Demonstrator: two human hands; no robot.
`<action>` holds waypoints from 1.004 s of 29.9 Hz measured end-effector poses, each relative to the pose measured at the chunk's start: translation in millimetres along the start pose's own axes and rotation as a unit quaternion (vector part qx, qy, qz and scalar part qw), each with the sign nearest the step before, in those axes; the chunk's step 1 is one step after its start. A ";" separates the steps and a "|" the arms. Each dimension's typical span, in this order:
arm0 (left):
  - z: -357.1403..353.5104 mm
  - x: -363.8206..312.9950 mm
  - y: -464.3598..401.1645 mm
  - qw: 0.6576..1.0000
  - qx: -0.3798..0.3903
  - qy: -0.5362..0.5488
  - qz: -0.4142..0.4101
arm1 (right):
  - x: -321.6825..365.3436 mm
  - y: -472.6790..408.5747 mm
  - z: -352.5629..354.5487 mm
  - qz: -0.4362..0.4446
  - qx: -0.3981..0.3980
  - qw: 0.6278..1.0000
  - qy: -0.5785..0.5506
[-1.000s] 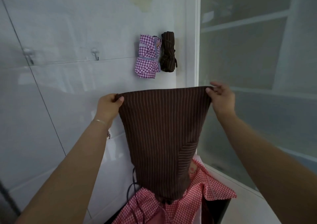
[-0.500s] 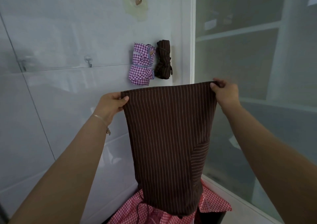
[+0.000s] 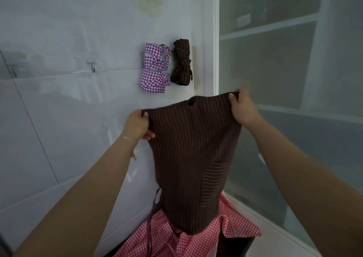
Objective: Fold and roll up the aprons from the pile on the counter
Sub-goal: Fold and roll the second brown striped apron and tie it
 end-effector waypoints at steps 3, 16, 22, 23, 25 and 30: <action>7.2 10.3 2.2 0.983 0.086 -0.162 -0.004 | 0.3 5.0 9.0 -0.010 0.085 0.996 0.025; 104.4 -122.5 4.5 0.896 -0.318 -0.050 -0.307 | 55.7 70.9 -21.8 -0.204 0.593 0.731 -0.267; 0.9 -61.0 -20.3 0.890 -0.208 -0.242 -0.326 | -26.7 100.5 -51.2 -0.372 0.529 0.679 -0.346; -19.1 -37.0 -19.4 0.885 -0.183 -0.284 -0.321 | -52.0 108.6 -57.0 -0.416 0.499 0.690 -0.319; -52.7 13.3 -15.7 0.887 -0.110 -0.348 -0.282 | -109.7 122.3 -66.0 -0.464 0.426 0.746 -0.217; -121.8 122.6 4.1 0.979 0.129 -0.139 0.070 | -226.0 146.9 -62.2 -0.301 0.300 0.888 0.175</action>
Point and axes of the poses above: each hand's wrist, its own y-axis away from the middle knuckle, its own z-axis out of the back of the hand, x = y × z, the point moved 3 cm from there along -y, towards the middle knuckle, and after that the axes turned 12 degrees about -x, right-handed, at the moved point
